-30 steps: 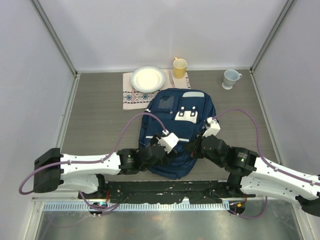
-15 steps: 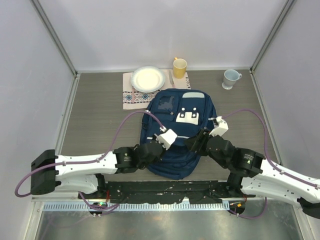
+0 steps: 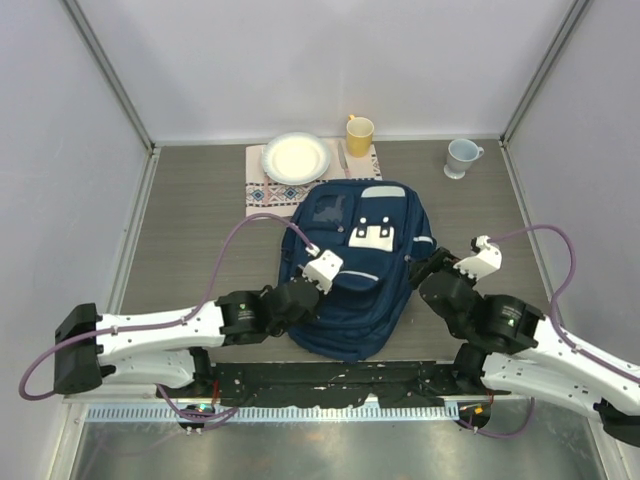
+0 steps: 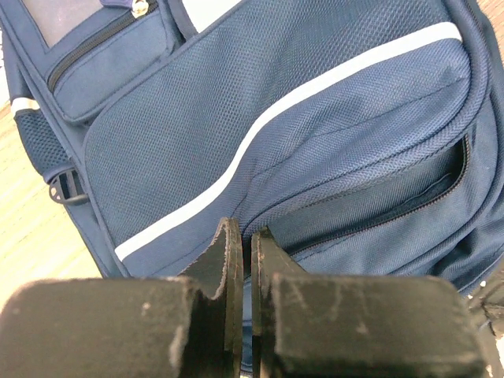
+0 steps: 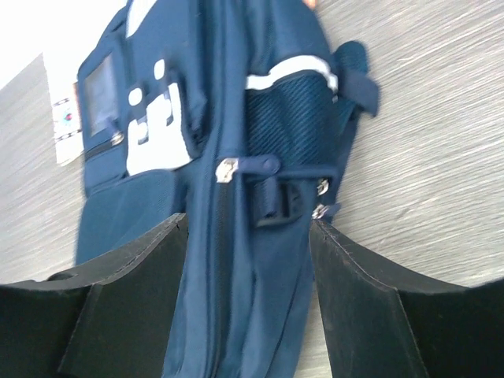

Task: Pack the student bag
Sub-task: Unzip the student bag at the center of the board.

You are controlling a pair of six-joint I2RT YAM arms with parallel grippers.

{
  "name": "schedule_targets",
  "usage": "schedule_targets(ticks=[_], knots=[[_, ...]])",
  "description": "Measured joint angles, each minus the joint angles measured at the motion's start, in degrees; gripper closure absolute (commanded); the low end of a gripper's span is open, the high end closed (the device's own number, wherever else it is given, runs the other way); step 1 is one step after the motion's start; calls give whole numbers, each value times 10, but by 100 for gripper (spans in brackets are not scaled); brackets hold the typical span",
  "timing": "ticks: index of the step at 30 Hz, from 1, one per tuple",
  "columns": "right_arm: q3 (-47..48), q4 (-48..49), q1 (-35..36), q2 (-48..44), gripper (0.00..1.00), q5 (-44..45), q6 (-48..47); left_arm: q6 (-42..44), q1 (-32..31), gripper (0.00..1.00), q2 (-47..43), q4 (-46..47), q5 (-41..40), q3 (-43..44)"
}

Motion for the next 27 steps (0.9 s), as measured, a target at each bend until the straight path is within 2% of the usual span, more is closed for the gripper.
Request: schedule_targets(ticks=[4, 8, 10, 13, 17, 20, 24, 27], knots=[[0, 16, -58, 53, 32, -26, -31, -31, -12, 100, -28, -37, -8, 4], [-17, 111, -164, 101, 32, -153, -105, -75, -45, 100, -50, -112, -48, 36], [-28, 156, -189, 128, 32, -207, -135, -93, -61, 100, -54, -144, -69, 52], [-23, 215, -198, 195, 32, -284, -184, -123, -84, 100, -58, -187, -105, 67], [12, 284, -204, 304, 30, -351, -233, -162, -92, 100, -59, -232, -143, 67], [30, 338, -207, 351, 28, -390, -259, -188, -93, 100, -59, -262, -170, 68], [63, 348, -214, 363, 27, -399, -285, -218, -93, 100, -59, -282, -200, 68], [66, 351, -252, 344, 27, -402, -291, -232, -90, 100, -59, -284, -210, 68]])
